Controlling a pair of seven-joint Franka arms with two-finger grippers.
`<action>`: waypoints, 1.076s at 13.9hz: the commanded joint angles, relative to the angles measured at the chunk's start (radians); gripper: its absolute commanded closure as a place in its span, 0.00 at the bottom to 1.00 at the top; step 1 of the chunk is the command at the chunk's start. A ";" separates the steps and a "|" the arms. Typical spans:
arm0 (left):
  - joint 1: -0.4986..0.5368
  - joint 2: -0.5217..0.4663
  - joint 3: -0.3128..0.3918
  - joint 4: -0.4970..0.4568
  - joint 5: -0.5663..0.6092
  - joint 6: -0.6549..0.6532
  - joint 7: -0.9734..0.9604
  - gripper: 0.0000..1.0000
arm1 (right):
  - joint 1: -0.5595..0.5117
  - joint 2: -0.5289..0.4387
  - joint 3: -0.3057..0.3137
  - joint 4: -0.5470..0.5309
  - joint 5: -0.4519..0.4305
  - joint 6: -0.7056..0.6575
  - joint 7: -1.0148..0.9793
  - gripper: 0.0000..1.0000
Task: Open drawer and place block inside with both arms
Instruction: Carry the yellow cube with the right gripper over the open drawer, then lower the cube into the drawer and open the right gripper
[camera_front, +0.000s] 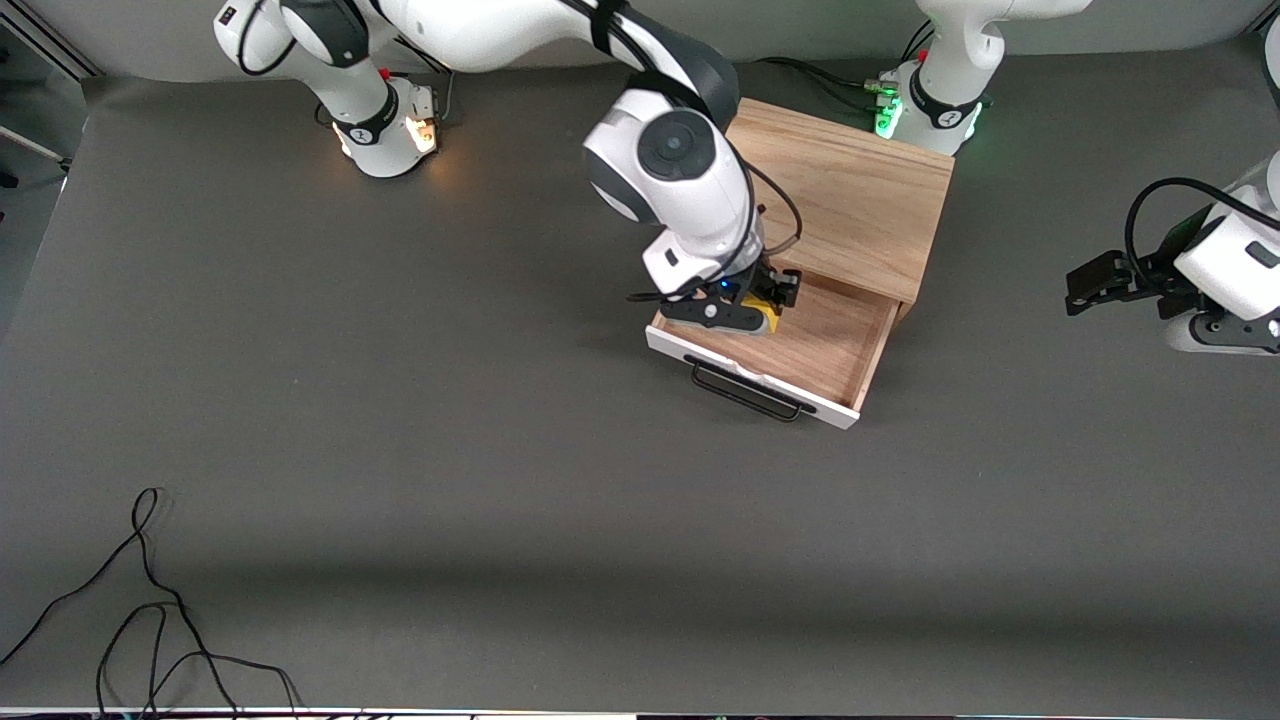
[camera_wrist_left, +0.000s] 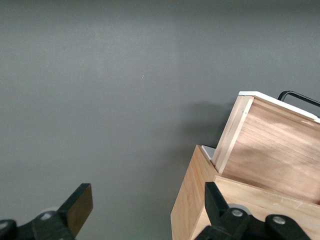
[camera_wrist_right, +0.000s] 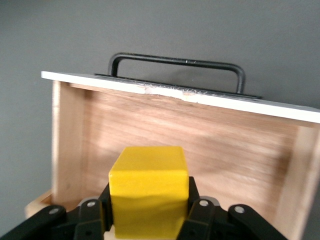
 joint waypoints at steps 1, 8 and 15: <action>-0.015 -0.020 0.013 -0.013 0.013 -0.009 0.020 0.00 | 0.005 0.057 -0.005 0.053 -0.038 0.005 0.032 0.79; -0.015 -0.022 0.013 -0.016 0.013 -0.010 0.006 0.00 | 0.028 0.101 -0.005 0.050 -0.055 0.008 0.031 0.50; -0.015 -0.019 0.012 -0.016 0.013 -0.009 0.009 0.00 | 0.044 0.099 -0.004 0.051 -0.147 0.006 0.032 0.00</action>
